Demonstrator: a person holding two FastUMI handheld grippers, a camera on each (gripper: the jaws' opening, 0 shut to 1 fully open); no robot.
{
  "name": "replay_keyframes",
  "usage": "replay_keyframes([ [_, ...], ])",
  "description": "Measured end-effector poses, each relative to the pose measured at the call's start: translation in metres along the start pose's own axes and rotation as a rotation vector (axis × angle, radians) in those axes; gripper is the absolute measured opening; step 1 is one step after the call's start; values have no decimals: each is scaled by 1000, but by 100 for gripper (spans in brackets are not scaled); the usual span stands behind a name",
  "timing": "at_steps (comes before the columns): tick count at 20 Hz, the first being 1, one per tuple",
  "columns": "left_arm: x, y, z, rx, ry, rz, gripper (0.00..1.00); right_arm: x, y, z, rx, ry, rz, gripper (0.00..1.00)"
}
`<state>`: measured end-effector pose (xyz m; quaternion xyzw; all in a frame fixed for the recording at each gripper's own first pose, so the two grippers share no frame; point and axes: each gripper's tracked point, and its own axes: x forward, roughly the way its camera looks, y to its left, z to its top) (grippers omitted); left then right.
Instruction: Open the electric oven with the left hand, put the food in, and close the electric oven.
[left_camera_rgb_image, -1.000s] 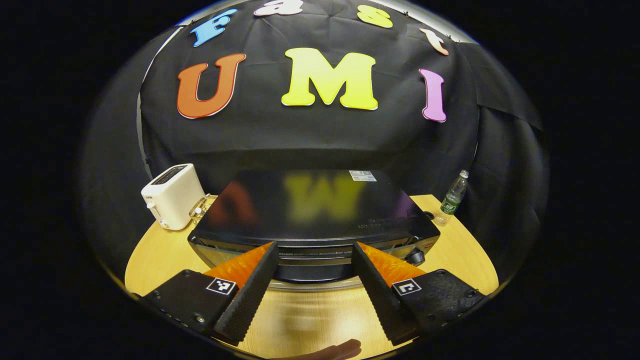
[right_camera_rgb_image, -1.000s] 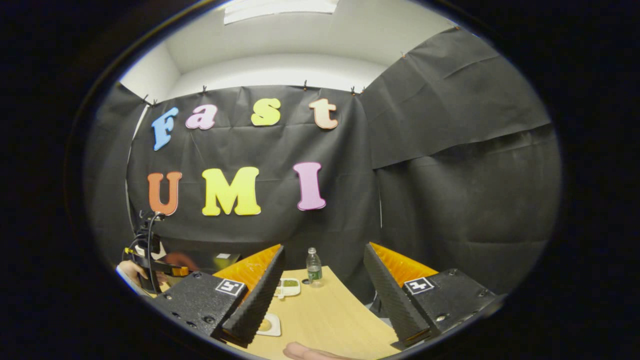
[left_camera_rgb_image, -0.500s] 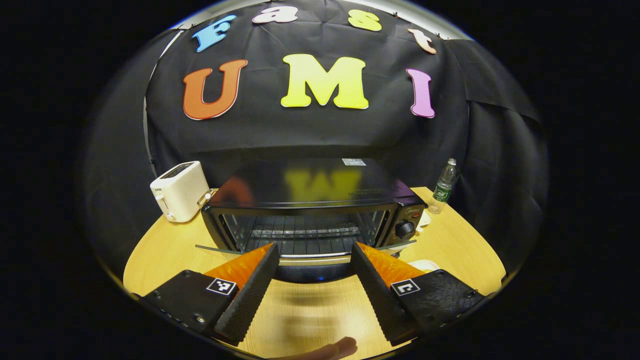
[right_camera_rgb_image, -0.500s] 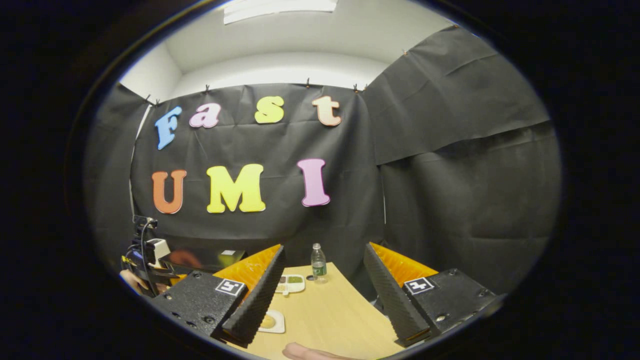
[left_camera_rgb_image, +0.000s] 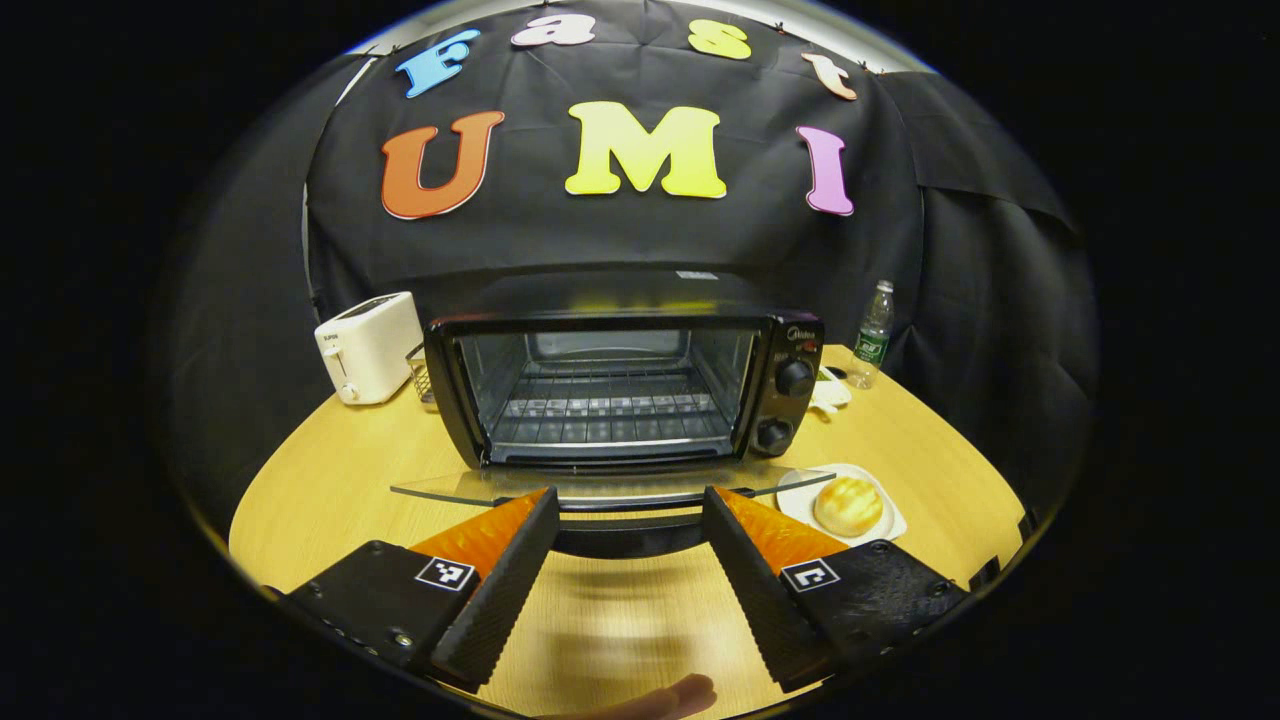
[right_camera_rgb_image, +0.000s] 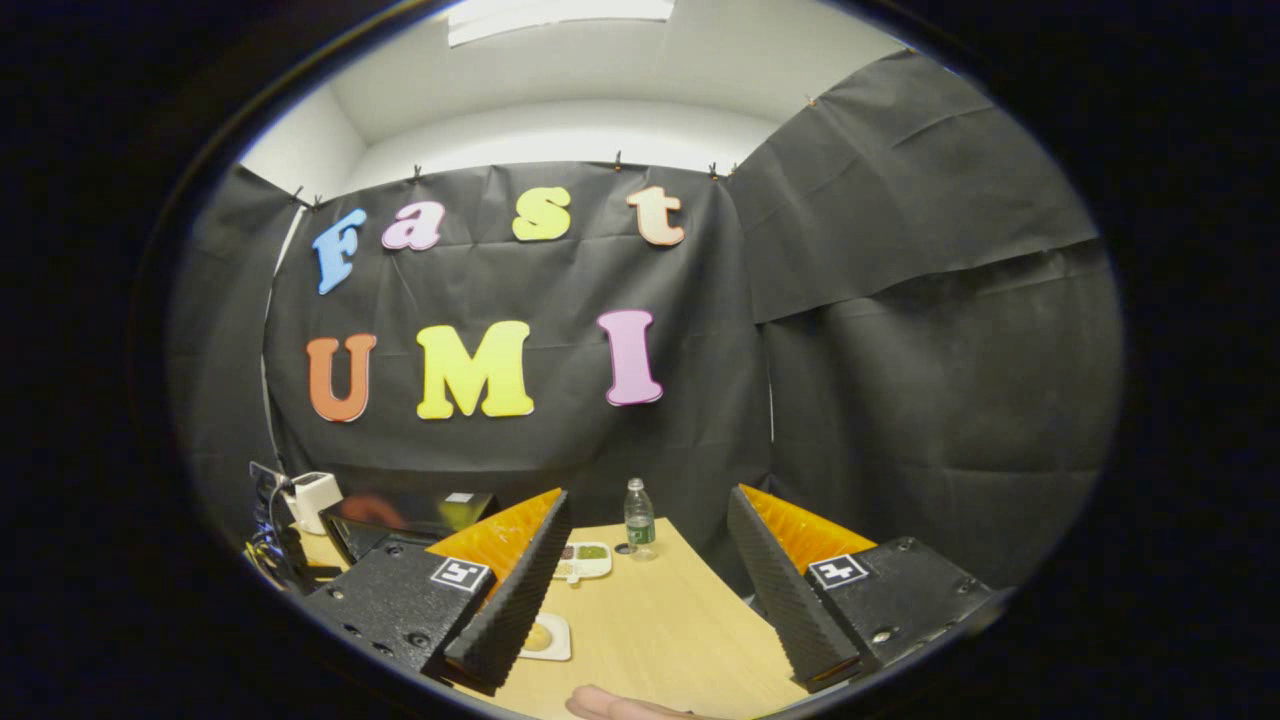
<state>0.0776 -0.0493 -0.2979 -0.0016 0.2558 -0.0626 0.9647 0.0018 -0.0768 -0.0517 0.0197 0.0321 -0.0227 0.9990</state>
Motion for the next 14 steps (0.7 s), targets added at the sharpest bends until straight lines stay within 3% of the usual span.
replay_keyframes([
  [8,-2,-3,-44,35,-7,50,98,-1,11,-22,-19,33,15,95],
  [11,0,-4,-58,46,31,41,98,-3,22,-33,-23,67,49,95],
  [14,7,-2,-80,-12,105,15,93,-6,23,-29,-25,54,58,95],
])
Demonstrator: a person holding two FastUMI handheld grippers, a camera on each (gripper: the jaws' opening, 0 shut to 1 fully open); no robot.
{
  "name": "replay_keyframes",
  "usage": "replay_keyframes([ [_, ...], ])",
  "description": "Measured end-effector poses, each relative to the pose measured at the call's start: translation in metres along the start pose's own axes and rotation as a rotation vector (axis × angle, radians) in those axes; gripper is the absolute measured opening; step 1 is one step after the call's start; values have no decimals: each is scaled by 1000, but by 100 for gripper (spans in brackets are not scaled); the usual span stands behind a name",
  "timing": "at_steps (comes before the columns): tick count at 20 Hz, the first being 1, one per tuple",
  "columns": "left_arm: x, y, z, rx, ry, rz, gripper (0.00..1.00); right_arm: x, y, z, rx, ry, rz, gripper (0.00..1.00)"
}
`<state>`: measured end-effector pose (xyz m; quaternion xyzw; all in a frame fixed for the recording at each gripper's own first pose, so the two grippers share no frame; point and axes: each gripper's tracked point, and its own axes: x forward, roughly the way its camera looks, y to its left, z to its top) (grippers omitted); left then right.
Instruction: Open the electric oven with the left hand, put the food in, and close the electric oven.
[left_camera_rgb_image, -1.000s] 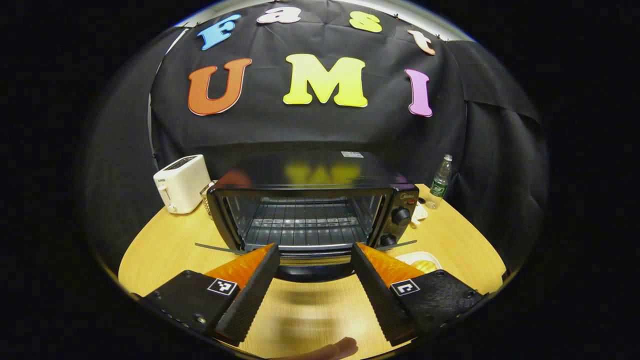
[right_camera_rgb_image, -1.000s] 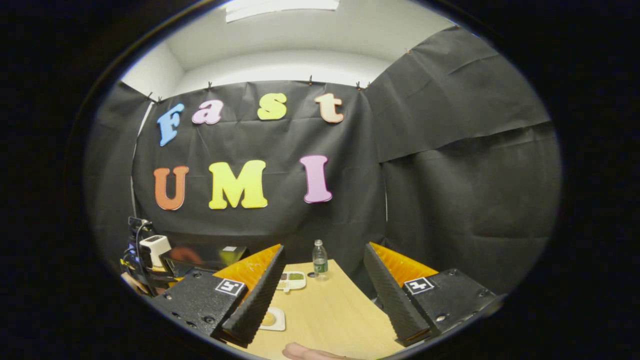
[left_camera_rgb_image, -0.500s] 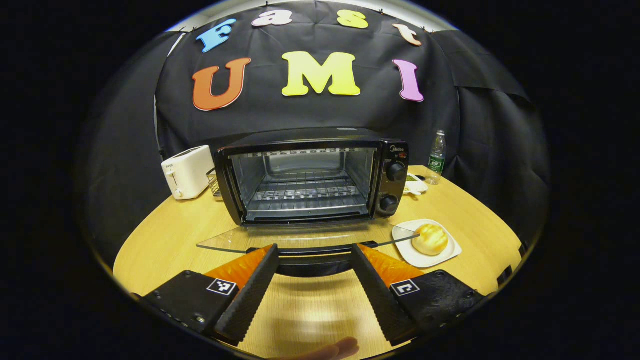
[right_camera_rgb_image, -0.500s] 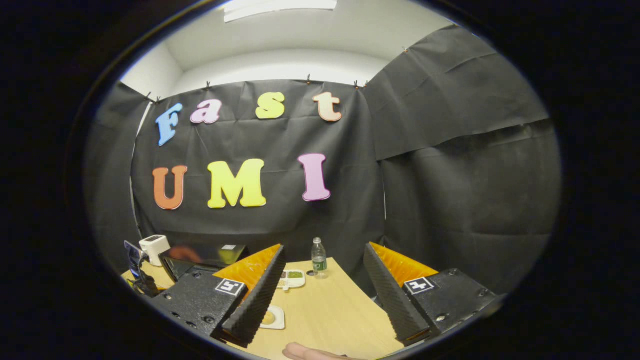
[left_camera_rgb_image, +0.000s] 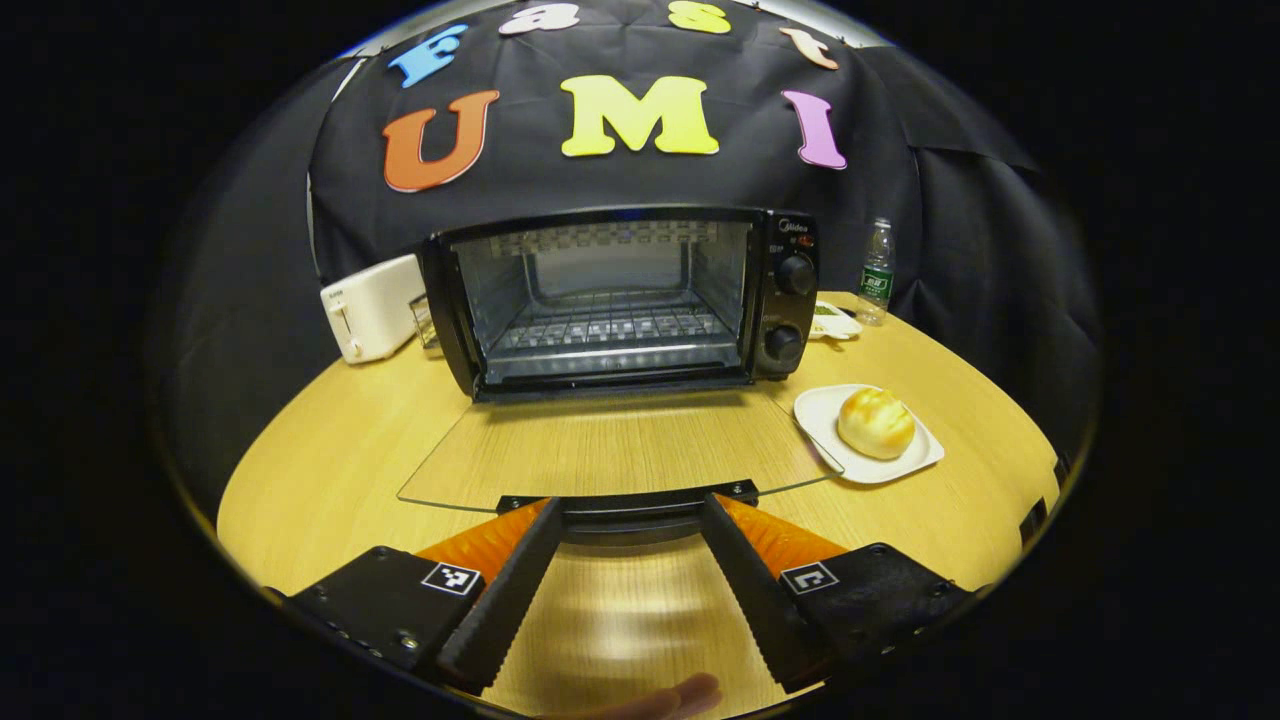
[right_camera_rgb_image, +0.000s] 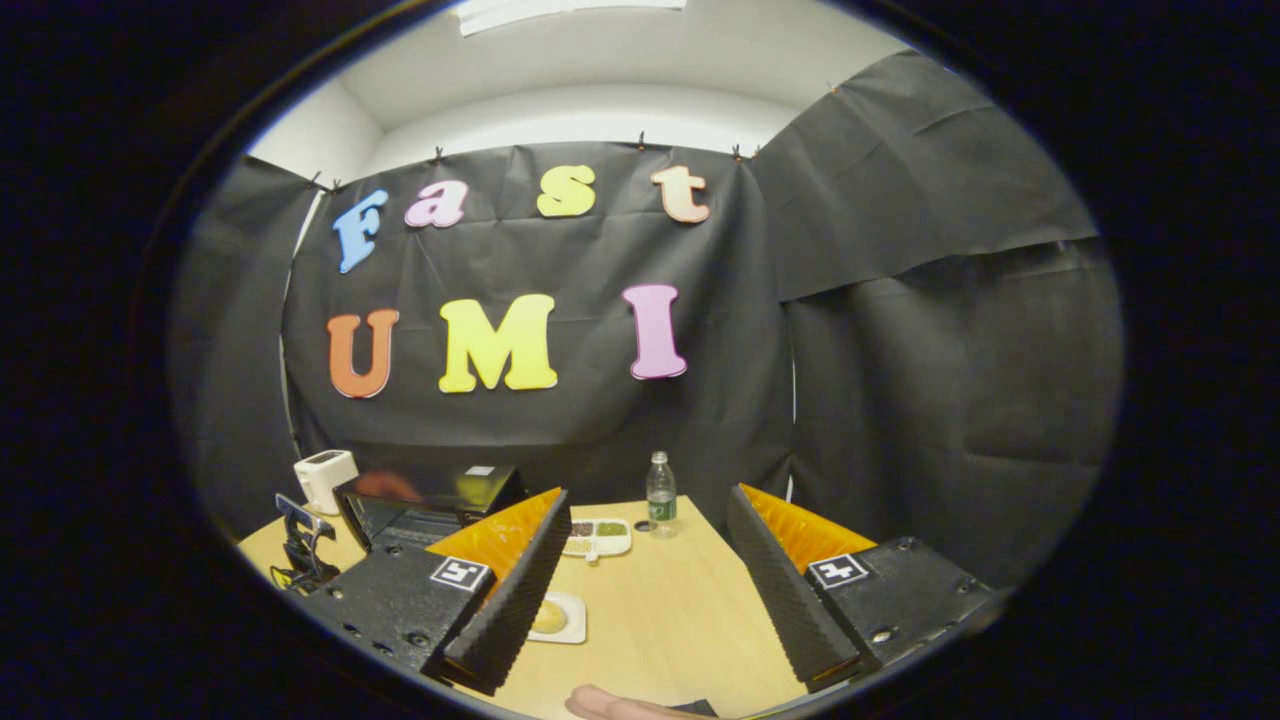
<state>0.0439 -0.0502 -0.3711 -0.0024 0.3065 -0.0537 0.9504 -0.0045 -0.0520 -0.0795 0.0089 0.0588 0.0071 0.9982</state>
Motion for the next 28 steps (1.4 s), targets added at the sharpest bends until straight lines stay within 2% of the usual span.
replay_keyframes([
  [1,1,-1,-4,-24,16,-8,93,0,-1,0,-3,-4,-4,95],
  [2,-2,-2,-2,-33,7,-14,86,-1,0,1,-2,-6,-7,95],
  [3,-4,-3,1,-32,-10,-18,94,0,1,1,-3,-6,-8,95],
  [7,-13,7,9,-29,-11,2,93,2,4,-1,-6,-2,-11,95],
  [12,-57,11,55,-14,-112,-6,93,14,20,-16,-33,16,19,95],
  [15,-94,19,98,-1,-216,21,93,28,31,-40,-51,69,35,95],
  [22,-182,35,180,-73,-461,37,92,68,55,-114,-93,231,34,95],
  [24,-202,45,196,-53,-513,67,92,77,68,-143,-113,297,47,95],
  [25,-210,54,203,-43,-535,97,92,81,78,-159,-120,327,65,100],
  [28,-234,68,211,-15,-570,154,92,97,101,-198,-125,400,113,96],
])
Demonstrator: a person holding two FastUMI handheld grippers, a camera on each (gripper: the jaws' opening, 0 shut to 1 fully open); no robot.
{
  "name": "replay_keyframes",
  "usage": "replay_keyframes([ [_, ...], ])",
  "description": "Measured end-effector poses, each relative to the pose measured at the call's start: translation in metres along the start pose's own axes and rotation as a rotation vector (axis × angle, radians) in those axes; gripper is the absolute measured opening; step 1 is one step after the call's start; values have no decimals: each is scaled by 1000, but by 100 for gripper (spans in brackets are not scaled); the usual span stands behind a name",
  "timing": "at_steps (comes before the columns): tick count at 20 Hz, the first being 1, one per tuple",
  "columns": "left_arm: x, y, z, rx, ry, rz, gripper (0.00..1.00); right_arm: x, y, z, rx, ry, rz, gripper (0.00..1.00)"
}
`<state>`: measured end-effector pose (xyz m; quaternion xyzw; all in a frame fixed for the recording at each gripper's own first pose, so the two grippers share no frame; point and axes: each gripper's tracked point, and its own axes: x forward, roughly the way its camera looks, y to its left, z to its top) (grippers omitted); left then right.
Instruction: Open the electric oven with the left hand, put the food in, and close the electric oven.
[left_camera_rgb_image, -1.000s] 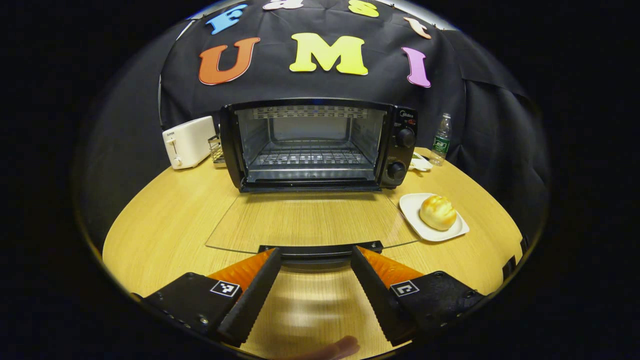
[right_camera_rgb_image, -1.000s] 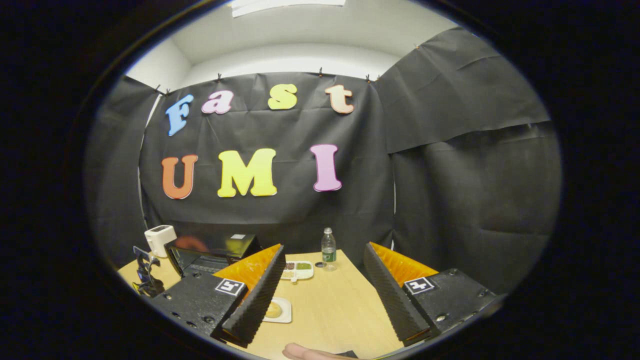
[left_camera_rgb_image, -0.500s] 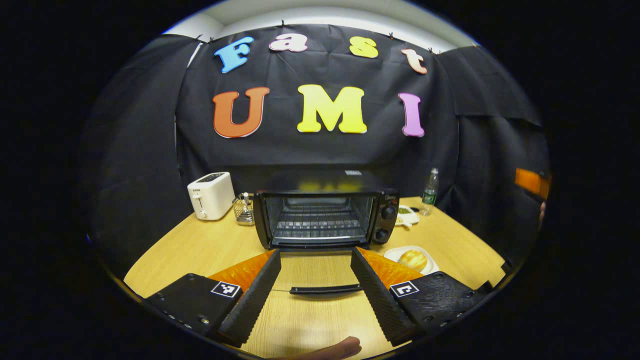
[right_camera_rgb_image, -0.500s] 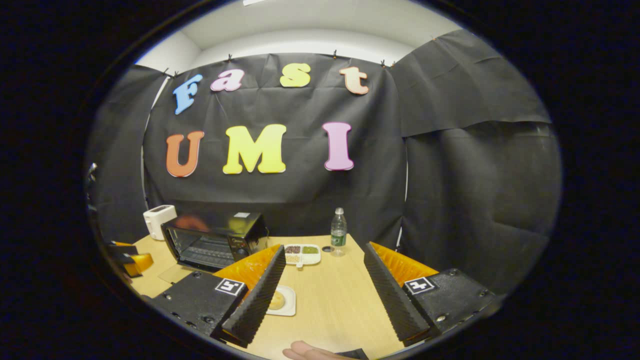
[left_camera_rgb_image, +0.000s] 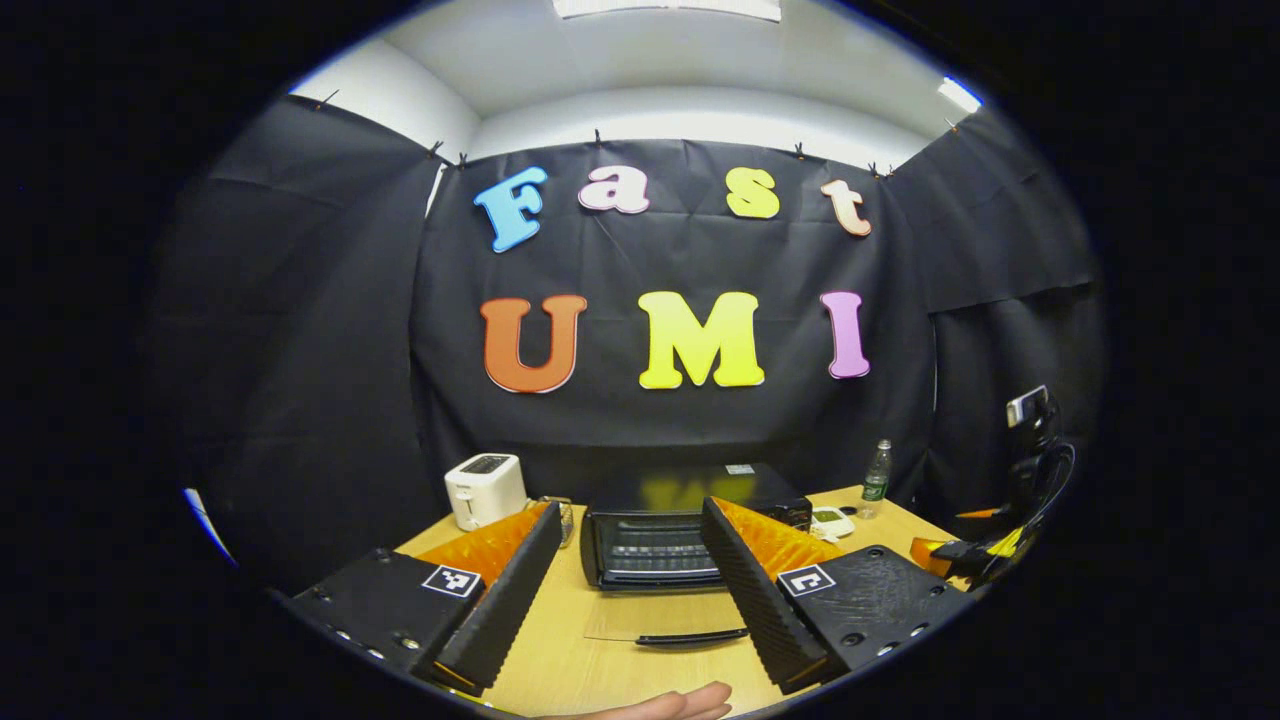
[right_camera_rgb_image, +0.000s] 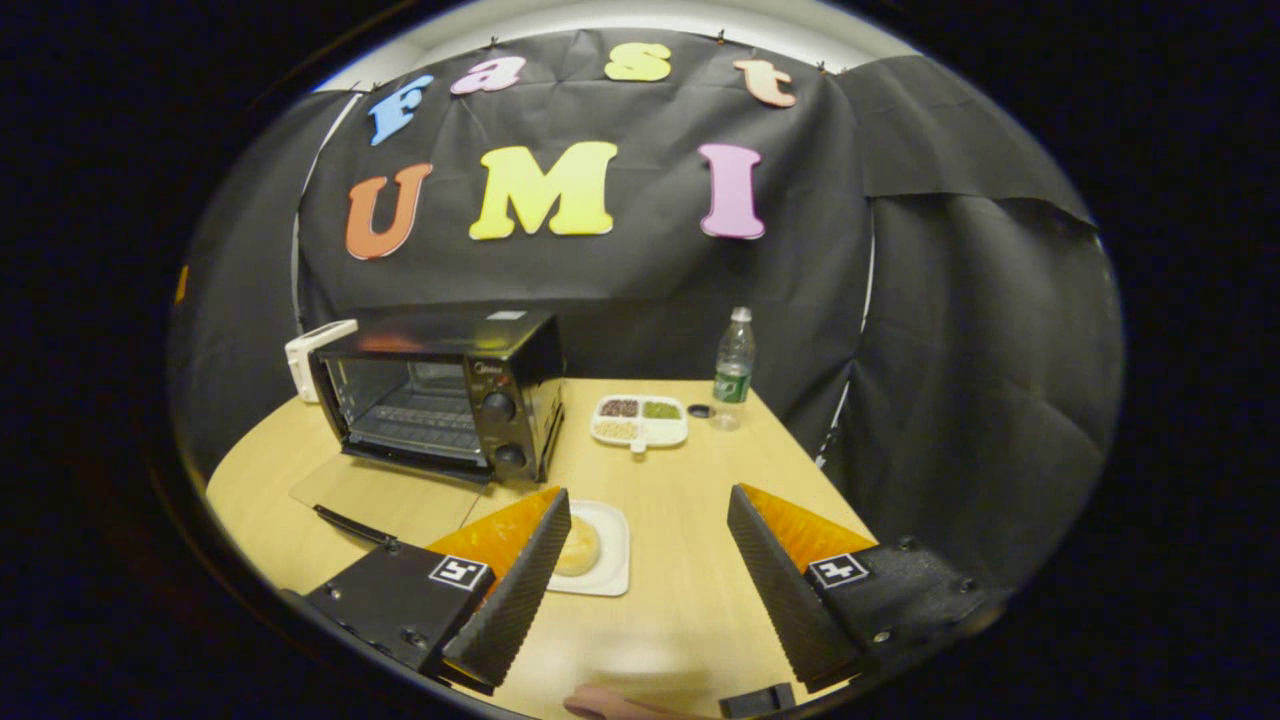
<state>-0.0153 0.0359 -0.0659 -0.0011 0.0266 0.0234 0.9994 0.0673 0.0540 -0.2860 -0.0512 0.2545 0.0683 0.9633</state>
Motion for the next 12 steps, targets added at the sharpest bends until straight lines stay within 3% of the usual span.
replay_keyframes([
  [1,-5,1,5,-2,-6,-1,92,13,5,-10,-5,26,11,100],
  [6,-23,15,20,-5,-28,17,92,69,40,-62,55,176,103,96],
  [8,-27,21,23,0,-35,33,92,80,47,-72,53,201,120,100],
  [10,-29,23,20,-13,-30,35,92,91,58,-79,42,222,147,96],
  [12,-29,22,15,-25,-16,27,92,97,68,-87,45,237,182,100],
])
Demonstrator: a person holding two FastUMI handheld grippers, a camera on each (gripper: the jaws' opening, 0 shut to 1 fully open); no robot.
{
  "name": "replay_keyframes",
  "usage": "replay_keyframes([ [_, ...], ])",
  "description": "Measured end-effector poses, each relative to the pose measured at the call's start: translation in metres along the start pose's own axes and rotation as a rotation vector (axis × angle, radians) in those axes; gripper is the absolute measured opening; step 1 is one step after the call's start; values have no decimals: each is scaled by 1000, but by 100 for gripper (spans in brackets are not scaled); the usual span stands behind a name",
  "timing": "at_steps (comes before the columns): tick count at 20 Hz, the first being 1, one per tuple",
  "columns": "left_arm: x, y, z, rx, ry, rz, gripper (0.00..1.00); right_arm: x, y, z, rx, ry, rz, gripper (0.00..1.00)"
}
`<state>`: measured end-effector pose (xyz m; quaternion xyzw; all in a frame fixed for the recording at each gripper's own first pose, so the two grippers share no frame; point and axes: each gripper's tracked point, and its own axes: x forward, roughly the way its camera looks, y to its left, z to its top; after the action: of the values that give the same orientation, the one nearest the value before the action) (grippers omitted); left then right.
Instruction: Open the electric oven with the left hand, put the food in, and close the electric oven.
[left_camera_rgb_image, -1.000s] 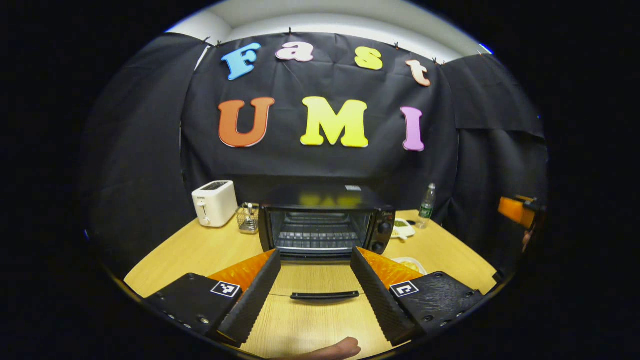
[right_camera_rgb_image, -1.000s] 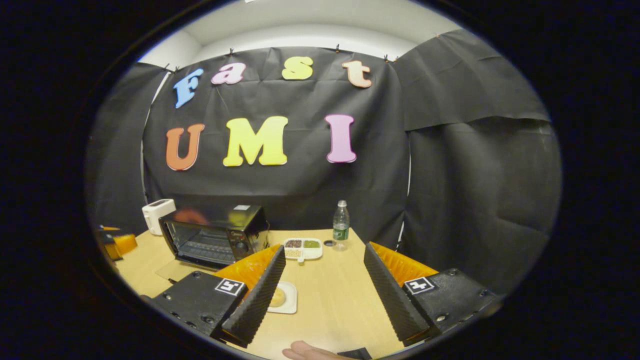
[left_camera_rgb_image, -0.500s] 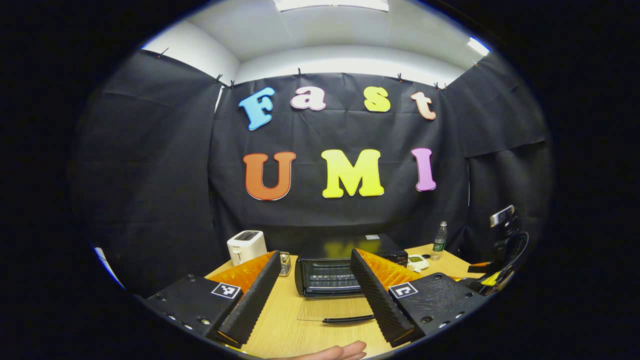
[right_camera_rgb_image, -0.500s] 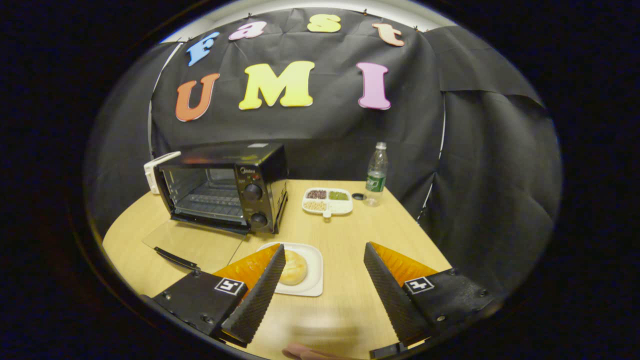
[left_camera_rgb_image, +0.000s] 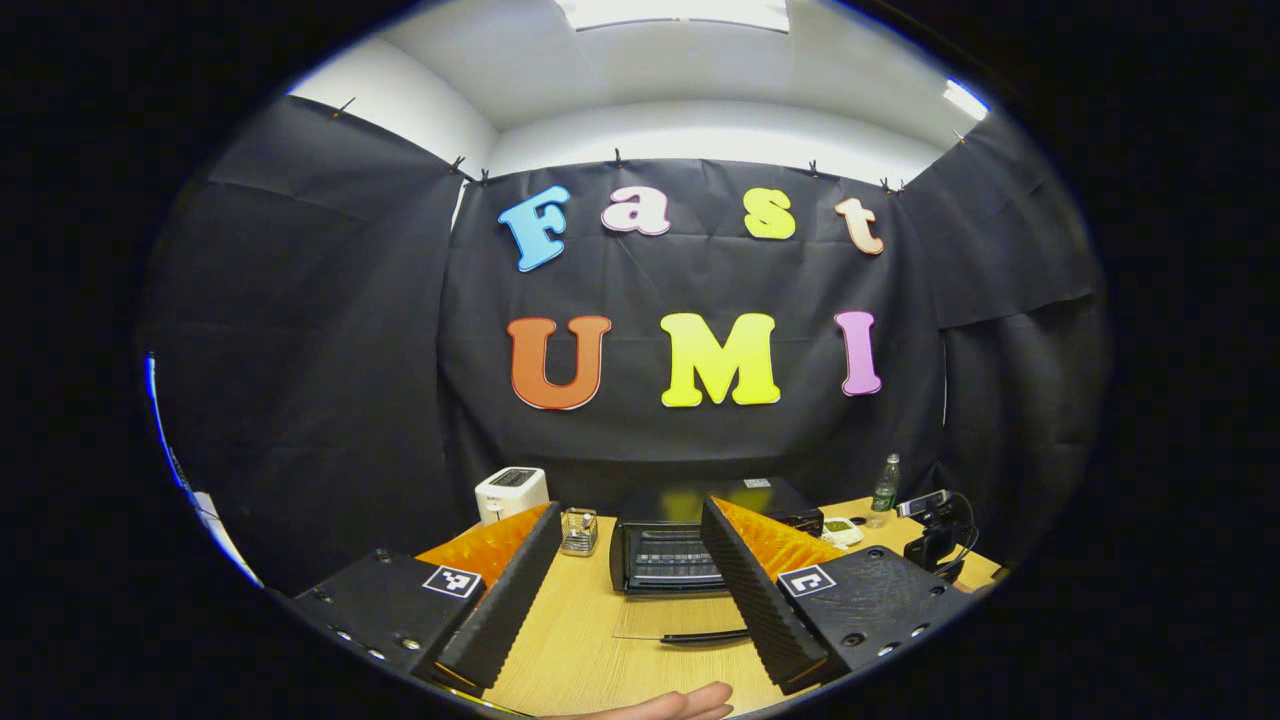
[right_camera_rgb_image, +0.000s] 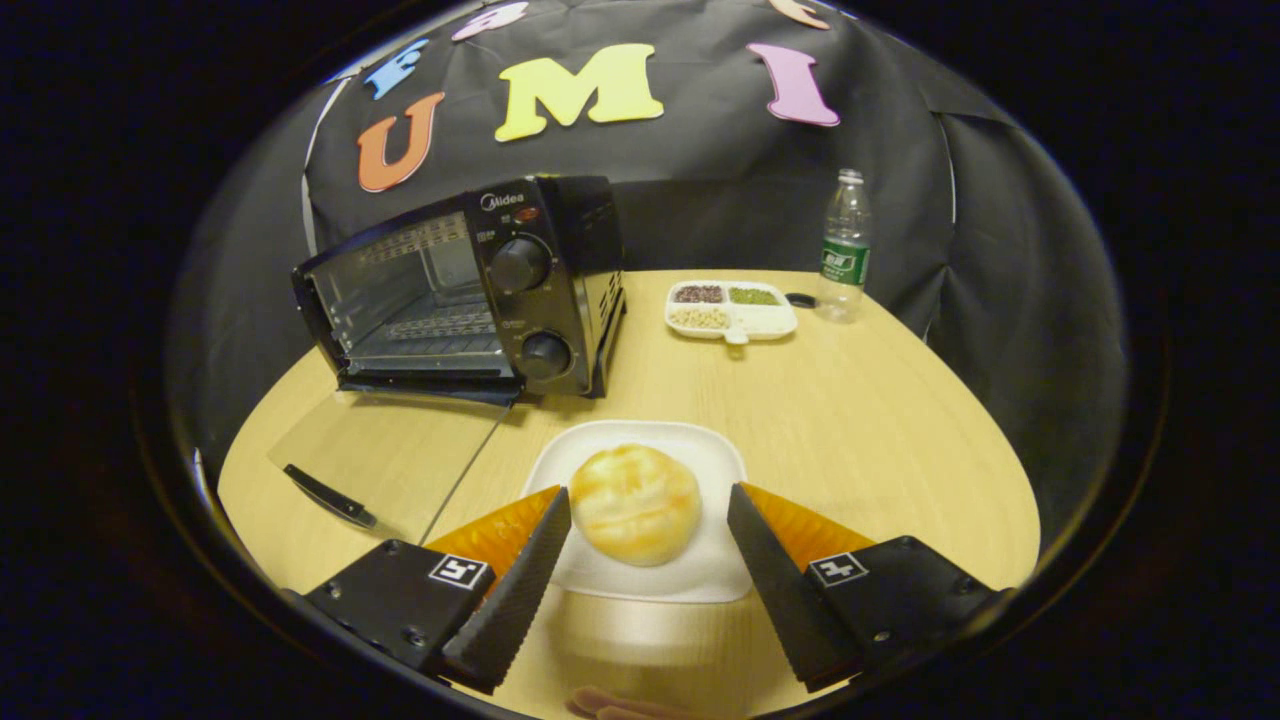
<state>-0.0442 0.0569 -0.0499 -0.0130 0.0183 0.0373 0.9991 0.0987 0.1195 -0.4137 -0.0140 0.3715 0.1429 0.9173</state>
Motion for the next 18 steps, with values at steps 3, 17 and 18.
replay_keyframes([
  [3,1,-2,-5,-2,3,-24,92,7,3,-6,42,18,12,100],
  [17,-5,10,-14,-22,-7,-28,92,-38,52,35,270,-106,167,82],
  [18,-6,11,-15,-24,-9,-31,92,-40,65,41,294,-124,197,79],
])
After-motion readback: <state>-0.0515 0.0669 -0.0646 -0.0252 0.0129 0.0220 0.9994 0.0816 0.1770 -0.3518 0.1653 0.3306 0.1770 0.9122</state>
